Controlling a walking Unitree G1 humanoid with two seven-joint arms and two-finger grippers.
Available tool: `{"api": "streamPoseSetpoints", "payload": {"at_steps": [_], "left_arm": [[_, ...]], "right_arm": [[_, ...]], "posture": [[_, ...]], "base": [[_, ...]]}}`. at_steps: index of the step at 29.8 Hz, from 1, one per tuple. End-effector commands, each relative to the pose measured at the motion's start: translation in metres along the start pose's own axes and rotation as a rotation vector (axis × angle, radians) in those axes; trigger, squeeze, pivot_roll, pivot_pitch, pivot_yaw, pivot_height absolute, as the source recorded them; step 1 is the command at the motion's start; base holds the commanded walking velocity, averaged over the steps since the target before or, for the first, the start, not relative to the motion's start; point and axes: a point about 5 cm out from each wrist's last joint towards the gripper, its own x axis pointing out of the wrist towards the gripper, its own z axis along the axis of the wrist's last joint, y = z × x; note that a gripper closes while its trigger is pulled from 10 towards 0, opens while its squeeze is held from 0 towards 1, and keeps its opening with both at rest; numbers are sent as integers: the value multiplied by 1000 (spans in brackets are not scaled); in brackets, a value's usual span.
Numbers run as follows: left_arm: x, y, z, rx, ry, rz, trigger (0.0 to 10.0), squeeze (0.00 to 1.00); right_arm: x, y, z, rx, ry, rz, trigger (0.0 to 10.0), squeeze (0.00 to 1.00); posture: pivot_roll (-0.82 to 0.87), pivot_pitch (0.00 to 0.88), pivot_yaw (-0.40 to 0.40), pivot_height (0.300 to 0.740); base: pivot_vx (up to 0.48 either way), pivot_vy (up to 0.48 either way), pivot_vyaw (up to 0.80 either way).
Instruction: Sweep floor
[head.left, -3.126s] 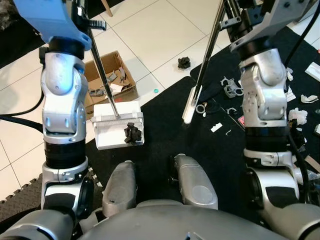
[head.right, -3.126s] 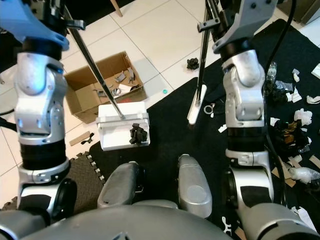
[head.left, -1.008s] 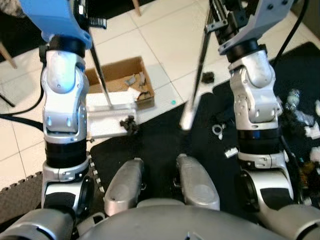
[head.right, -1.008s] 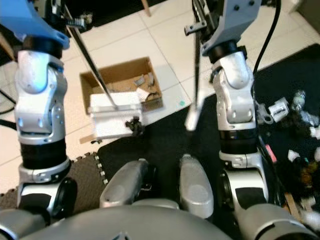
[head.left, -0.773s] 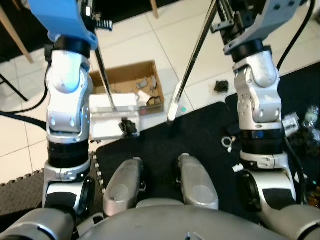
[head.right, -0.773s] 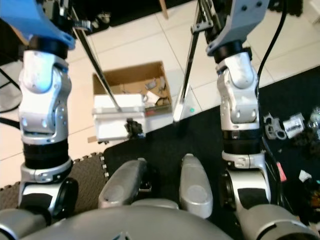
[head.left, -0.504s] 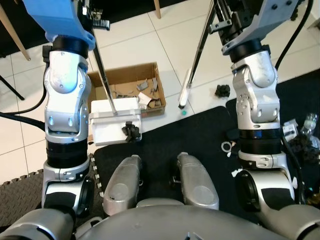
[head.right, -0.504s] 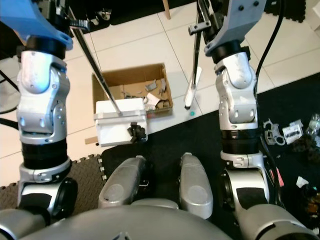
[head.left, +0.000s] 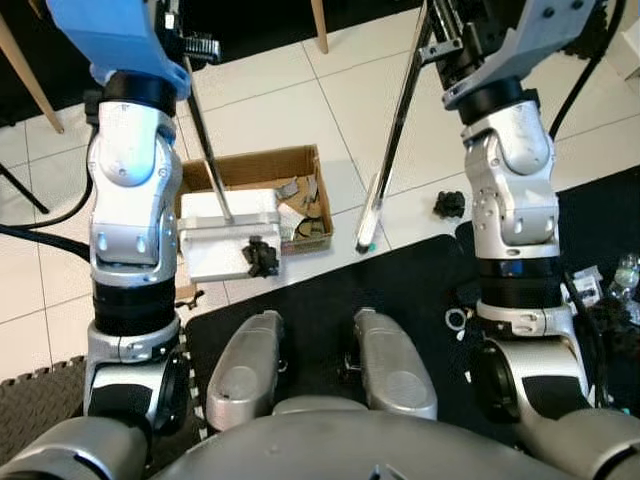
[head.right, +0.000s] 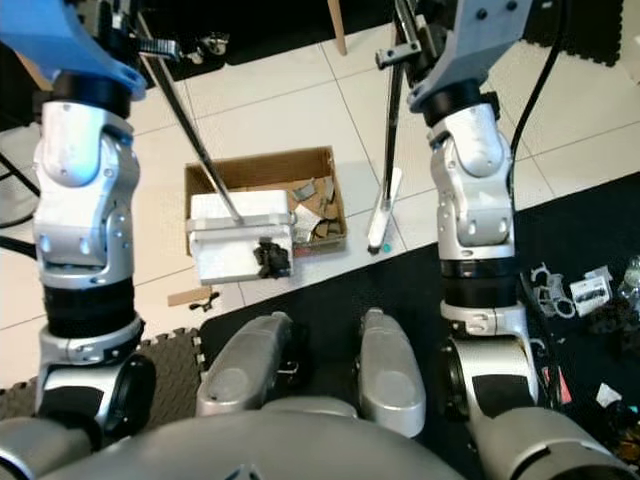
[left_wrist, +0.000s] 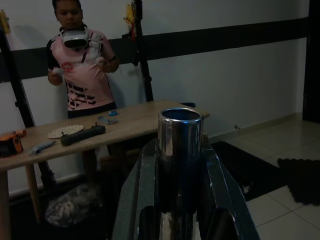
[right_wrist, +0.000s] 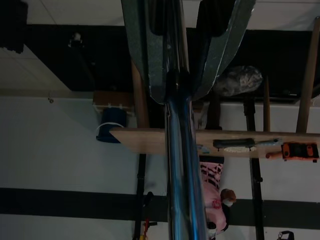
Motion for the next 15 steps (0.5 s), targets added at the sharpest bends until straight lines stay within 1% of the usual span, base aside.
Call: {"api": "streamPoseSetpoints", "payload": {"at_steps": [1,15], "left_arm": [[2,0,9,16,-53,-3,10000,0],[3,0,9,17,-53,-7,10000,0]], "right_arm": [[2,-1,6,-10,-28,0,10000,0],[3,-2,5,-11,-25,-3,10000,0]], "posture": [[-11,28,38,740],[-12,24,41,740]], "base": [[428,0,0],[416,0,0]]}}
